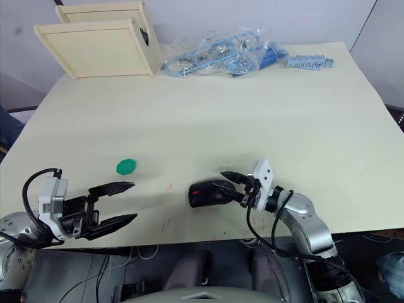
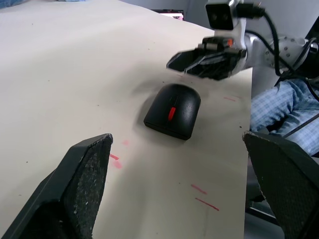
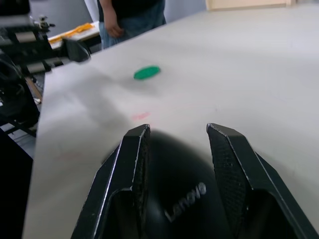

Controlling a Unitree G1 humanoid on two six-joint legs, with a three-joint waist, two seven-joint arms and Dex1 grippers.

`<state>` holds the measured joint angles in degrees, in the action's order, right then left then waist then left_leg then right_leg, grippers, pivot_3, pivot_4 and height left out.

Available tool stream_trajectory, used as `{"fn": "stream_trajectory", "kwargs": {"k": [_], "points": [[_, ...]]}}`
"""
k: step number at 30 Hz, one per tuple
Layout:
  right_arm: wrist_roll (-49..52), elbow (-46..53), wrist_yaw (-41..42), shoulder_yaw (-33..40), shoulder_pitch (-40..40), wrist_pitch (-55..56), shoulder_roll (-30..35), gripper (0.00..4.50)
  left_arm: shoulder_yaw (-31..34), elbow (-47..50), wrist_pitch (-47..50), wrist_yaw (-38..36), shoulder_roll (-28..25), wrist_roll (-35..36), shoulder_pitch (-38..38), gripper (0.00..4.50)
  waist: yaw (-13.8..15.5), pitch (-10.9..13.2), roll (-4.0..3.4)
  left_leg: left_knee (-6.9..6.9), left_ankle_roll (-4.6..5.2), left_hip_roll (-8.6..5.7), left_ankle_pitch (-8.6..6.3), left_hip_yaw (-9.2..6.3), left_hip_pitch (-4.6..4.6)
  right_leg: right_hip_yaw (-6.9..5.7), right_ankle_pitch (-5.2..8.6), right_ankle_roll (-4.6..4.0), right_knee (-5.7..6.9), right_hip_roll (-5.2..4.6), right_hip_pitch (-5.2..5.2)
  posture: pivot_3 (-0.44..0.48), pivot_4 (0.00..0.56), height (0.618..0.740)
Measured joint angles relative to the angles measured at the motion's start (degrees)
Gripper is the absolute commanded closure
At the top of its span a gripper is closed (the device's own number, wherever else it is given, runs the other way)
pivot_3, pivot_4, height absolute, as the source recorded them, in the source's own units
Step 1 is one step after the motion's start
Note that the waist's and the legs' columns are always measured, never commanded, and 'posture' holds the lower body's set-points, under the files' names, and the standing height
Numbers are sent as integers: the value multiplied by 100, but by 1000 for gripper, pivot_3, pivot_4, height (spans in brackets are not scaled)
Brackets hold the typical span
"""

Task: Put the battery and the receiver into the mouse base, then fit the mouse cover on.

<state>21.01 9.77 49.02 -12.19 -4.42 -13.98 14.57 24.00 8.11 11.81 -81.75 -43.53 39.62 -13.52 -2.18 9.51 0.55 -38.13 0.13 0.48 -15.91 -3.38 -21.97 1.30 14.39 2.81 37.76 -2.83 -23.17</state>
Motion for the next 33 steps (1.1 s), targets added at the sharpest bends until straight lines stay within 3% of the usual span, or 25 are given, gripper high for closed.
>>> {"fn": "stream_trajectory", "kwargs": {"k": [14,19,25,28,29,30,31,33], "points": [[-319,-761,242,-366,-222,843,10,2588,-172,-552,-207,-229,1,-160,197,0,-28,-13,18,3,0,17,0,12,25,15,3,-9,15,19,4,0,150,740],[-153,-300,260,-170,-98,570,383,2588,-168,-755,-214,-21,71,-232,165,0,4,-3,10,2,0,10,0,11,14,15,3,-6,12,8,1,0,150,740],[231,954,72,852,207,-32,1351,2588,157,-774,-88,778,359,-233,-308,0,28,2,18,-3,0,8,-1,1,2,1,3,-4,10,-2,-1,0,150,740],[492,1177,60,1323,556,-242,1693,1767,297,-629,-35,1127,551,-188,-534,0,54,3,18,-4,0,11,0,1,3,2,3,-5,9,-2,1,0,150,740],[598,1221,79,1555,742,-287,1854,1026,348,-595,-27,1256,623,-177,-644,0,66,3,17,-4,0,10,0,4,3,4,3,-5,9,-2,1,0,150,740],[610,1222,89,1644,801,-309,1916,850,371,-595,-23,1300,640,-178,-701,0,70,3,19,-4,0,9,0,5,4,4,4,-5,9,-2,1,0,150,740],[612,1222,92,1665,808,-314,1918,368,372,-595,-21,1308,641,-178,-707,0,76,3,22,-4,0,9,0,5,4,4,4,-5,9,0,1,0,150,740],[740,1370,236,2159,1379,-255,2170,19,442,-358,-54,1594,818,-222,-862,0,134,6,16,-6,0,9,-1,6,1,5,4,-3,5,-3,2,0,150,740]]}}
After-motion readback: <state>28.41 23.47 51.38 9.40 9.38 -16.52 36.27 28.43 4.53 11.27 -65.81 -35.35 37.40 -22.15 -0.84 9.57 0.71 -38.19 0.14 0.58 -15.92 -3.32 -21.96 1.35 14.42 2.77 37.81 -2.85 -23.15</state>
